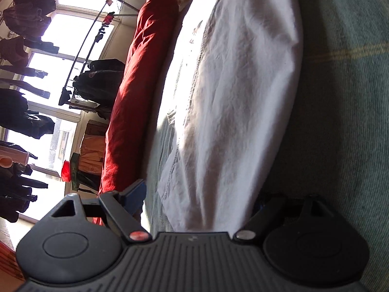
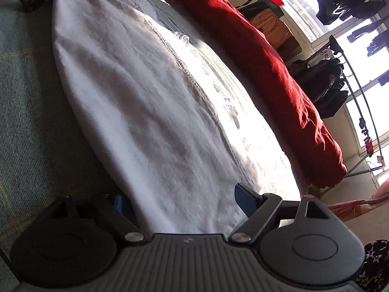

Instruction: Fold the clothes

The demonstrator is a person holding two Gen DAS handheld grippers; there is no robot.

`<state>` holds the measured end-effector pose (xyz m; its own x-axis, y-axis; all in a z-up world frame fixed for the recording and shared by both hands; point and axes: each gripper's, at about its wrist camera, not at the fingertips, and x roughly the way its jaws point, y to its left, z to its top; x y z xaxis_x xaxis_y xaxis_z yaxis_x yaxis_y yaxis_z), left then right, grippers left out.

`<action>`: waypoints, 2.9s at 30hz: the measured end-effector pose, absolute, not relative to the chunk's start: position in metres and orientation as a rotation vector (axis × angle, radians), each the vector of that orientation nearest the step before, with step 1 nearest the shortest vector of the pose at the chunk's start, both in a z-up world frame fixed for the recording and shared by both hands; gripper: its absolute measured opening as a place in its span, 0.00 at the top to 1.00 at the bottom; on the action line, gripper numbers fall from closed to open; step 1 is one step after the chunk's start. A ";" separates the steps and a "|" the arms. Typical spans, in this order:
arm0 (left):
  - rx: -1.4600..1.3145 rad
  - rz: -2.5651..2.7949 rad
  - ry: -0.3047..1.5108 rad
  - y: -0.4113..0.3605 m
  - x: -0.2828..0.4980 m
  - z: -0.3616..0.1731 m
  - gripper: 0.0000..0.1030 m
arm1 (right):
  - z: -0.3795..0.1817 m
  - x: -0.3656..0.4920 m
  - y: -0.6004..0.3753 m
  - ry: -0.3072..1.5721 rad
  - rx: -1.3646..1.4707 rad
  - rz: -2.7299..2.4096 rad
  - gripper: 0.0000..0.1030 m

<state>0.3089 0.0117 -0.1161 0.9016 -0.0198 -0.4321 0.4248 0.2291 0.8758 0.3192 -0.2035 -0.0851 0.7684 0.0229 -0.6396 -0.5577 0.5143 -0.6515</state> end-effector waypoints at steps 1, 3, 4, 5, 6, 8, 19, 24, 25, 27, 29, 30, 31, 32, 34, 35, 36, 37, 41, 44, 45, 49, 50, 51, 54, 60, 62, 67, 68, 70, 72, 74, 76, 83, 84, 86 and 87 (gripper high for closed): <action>1.307 -0.320 0.362 0.008 0.312 -0.116 0.18 | -0.086 0.322 -0.198 0.605 -0.993 0.379 0.15; 1.311 -0.324 0.356 0.005 0.315 -0.117 0.18 | -0.085 0.324 -0.195 0.597 -0.990 0.384 0.15; 1.310 -0.326 0.354 0.008 0.315 -0.118 0.18 | -0.084 0.324 -0.196 0.598 -0.987 0.386 0.15; 1.303 -0.328 0.352 0.011 0.313 -0.118 0.18 | -0.084 0.325 -0.196 0.599 -0.983 0.389 0.15; 1.297 -0.325 0.351 0.015 0.312 -0.118 0.19 | -0.084 0.325 -0.199 0.601 -0.979 0.385 0.15; 1.284 -0.313 0.352 0.024 0.310 -0.118 0.18 | -0.085 0.324 -0.205 0.605 -0.969 0.374 0.15; 1.280 -0.349 0.347 0.014 0.323 -0.119 0.46 | -0.086 0.333 -0.205 0.595 -0.941 0.354 0.22; 1.309 -0.416 0.390 0.014 0.310 -0.131 0.90 | -0.083 0.320 -0.210 0.618 -0.901 0.419 0.73; 1.308 -0.415 0.393 0.014 0.309 -0.133 0.91 | -0.084 0.318 -0.209 0.638 -0.895 0.434 0.80; 1.288 -0.408 0.392 0.014 0.308 -0.131 0.92 | -0.086 0.318 -0.207 0.647 -0.894 0.433 0.85; 1.267 -0.388 0.372 0.014 0.307 -0.124 0.95 | -0.083 0.317 -0.206 0.643 -0.885 0.427 0.87; 1.260 -0.375 0.361 0.015 0.306 -0.120 0.96 | -0.081 0.317 -0.206 0.641 -0.876 0.422 0.88; 1.252 -0.363 0.350 0.016 0.306 -0.116 0.96 | -0.077 0.317 -0.207 0.633 -0.867 0.417 0.88; 1.244 -0.350 0.339 0.017 0.305 -0.111 0.96 | -0.074 0.317 -0.207 0.624 -0.859 0.411 0.89; 1.231 -0.328 0.320 0.018 0.304 -0.103 0.97 | -0.065 0.315 -0.208 0.605 -0.849 0.398 0.90; 1.221 -0.320 0.316 0.019 0.304 -0.098 0.97 | -0.060 0.314 -0.209 0.585 -0.844 0.386 0.90; 1.212 -0.311 0.312 0.019 0.303 -0.094 0.97 | -0.055 0.313 -0.209 0.570 -0.840 0.376 0.91; 1.205 -0.304 0.306 0.020 0.301 -0.090 0.97 | -0.050 0.312 -0.209 0.559 -0.834 0.368 0.91; 1.199 -0.287 0.286 0.022 0.289 -0.075 0.97 | -0.030 0.304 -0.209 0.526 -0.816 0.351 0.95; 1.204 -0.276 0.275 0.024 0.278 -0.066 0.97 | -0.018 0.294 -0.209 0.514 -0.812 0.348 0.96; 1.202 -0.273 0.272 0.025 0.275 -0.064 0.97 | -0.015 0.290 -0.210 0.510 -0.809 0.349 0.96; 1.199 -0.264 0.257 0.024 0.259 -0.053 0.98 | -0.003 0.272 -0.210 0.497 -0.807 0.350 0.96; 1.198 -0.263 0.253 0.023 0.254 -0.051 0.98 | 0.000 0.267 -0.210 0.494 -0.807 0.349 0.97; 1.196 -0.261 0.252 0.023 0.249 -0.048 0.98 | 0.003 0.261 -0.211 0.492 -0.802 0.350 0.97; 1.199 -0.266 0.246 0.022 0.232 -0.042 1.00 | 0.013 0.244 -0.215 0.490 -0.789 0.353 0.99; 1.265 -0.307 0.279 0.025 0.198 -0.050 0.90 | 0.012 0.213 -0.223 0.533 -0.799 0.380 0.95; 1.280 -0.319 0.310 0.027 0.195 -0.059 0.90 | 0.005 0.204 -0.224 0.555 -0.809 0.392 0.87; 1.281 -0.340 0.395 0.031 0.203 -0.083 0.89 | -0.021 0.203 -0.219 0.614 -0.831 0.406 0.76; 1.282 -0.342 0.409 0.031 0.208 -0.087 0.89 | -0.027 0.206 -0.218 0.626 -0.834 0.409 0.68; 1.291 -0.346 0.421 0.031 0.217 -0.097 0.78 | -0.038 0.212 -0.216 0.640 -0.849 0.411 0.59; 1.297 -0.353 0.435 0.031 0.226 -0.105 0.57 | -0.048 0.218 -0.213 0.653 -0.864 0.413 0.54; 1.321 -0.355 0.449 0.032 0.235 -0.115 0.41 | -0.057 0.225 -0.211 0.660 -0.878 0.413 0.49; 1.331 -0.373 0.437 0.033 0.239 -0.118 0.43 | -0.067 0.233 -0.208 0.661 -0.896 0.414 0.45; 1.386 -0.367 0.384 0.029 0.260 -0.126 0.41 | -0.085 0.260 -0.202 0.629 -0.922 0.400 0.44; 1.393 -0.364 0.371 0.027 0.263 -0.127 0.41 | -0.084 0.263 -0.202 0.620 -0.918 0.393 0.41; 1.389 -0.354 0.357 0.023 0.270 -0.129 0.41 | -0.083 0.269 -0.202 0.604 -0.913 0.383 0.38; 1.384 -0.348 0.352 0.021 0.273 -0.130 0.41 | -0.083 0.271 -0.201 0.601 -0.914 0.380 0.36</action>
